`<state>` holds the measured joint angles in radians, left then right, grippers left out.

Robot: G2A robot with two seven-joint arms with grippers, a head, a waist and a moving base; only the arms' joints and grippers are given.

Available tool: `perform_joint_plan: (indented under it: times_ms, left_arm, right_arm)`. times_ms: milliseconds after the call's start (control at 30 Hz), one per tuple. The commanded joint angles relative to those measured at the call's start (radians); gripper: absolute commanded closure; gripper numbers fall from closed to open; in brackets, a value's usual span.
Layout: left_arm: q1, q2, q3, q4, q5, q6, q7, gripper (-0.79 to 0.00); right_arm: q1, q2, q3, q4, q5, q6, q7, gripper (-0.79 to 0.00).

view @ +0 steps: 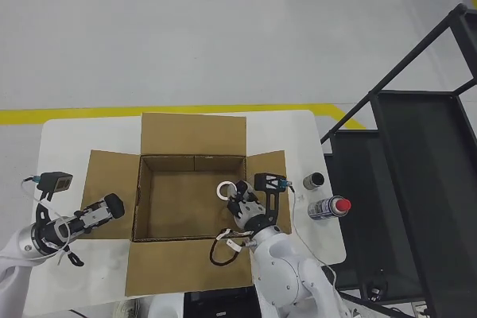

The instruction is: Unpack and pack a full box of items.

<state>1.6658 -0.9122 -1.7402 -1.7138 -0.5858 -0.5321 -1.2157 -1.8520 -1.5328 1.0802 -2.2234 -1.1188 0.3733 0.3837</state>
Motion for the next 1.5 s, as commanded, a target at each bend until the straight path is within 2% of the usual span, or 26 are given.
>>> perform_joint_plan:
  times_ms: [0, 67, 167, 300, 433, 567, 733, 1333, 1467]
  left_arm:
    - [0.000, 0.000, 0.000, 0.000, 0.000, 0.000, 0.000, -0.785]
    - [0.000, 0.000, 0.000, 0.000, 0.000, 0.000, 0.000, -0.785]
    - [0.000, 0.000, 0.000, 0.000, 0.000, 0.000, 0.000, -0.785]
    - [0.000, 0.000, 0.000, 0.000, 0.000, 0.000, 0.000, -0.785]
    - [0.000, 0.000, 0.000, 0.000, 0.000, 0.000, 0.000, -0.785]
    - [0.000, 0.000, 0.000, 0.000, 0.000, 0.000, 0.000, -0.785]
    - [0.000, 0.000, 0.000, 0.000, 0.000, 0.000, 0.000, -0.785]
    - [0.000, 0.000, 0.000, 0.000, 0.000, 0.000, 0.000, -0.785]
    - [0.000, 0.000, 0.000, 0.000, 0.000, 0.000, 0.000, -0.785]
  right_arm:
    - [-0.052, 0.013, 0.031, -0.071, 0.027, -0.046, 0.000, 0.000]
    - [-0.116, 0.027, 0.069, -0.127, 0.060, -0.108, -0.010, 0.000]
    - [-0.204, 0.039, 0.124, -0.127, 0.102, -0.209, -0.124, 0.000]
    - [-0.320, 0.053, 0.254, -0.127, 0.197, -0.329, -0.247, 0.000]
    - [-0.421, 0.066, 0.388, -0.127, 0.306, -0.451, -0.307, 0.000]
    - [-0.498, 0.076, 0.500, -0.127, 0.449, -0.559, -0.302, 0.000]
    - [-0.498, 0.087, 0.588, -0.125, 0.598, -0.606, -0.177, 0.000]
    - [-0.495, 0.087, 0.588, -0.124, 0.598, -0.605, -0.178, 0.000]
    - [-0.465, 0.090, 0.575, -0.081, 0.584, -0.586, -0.179, 0.000]
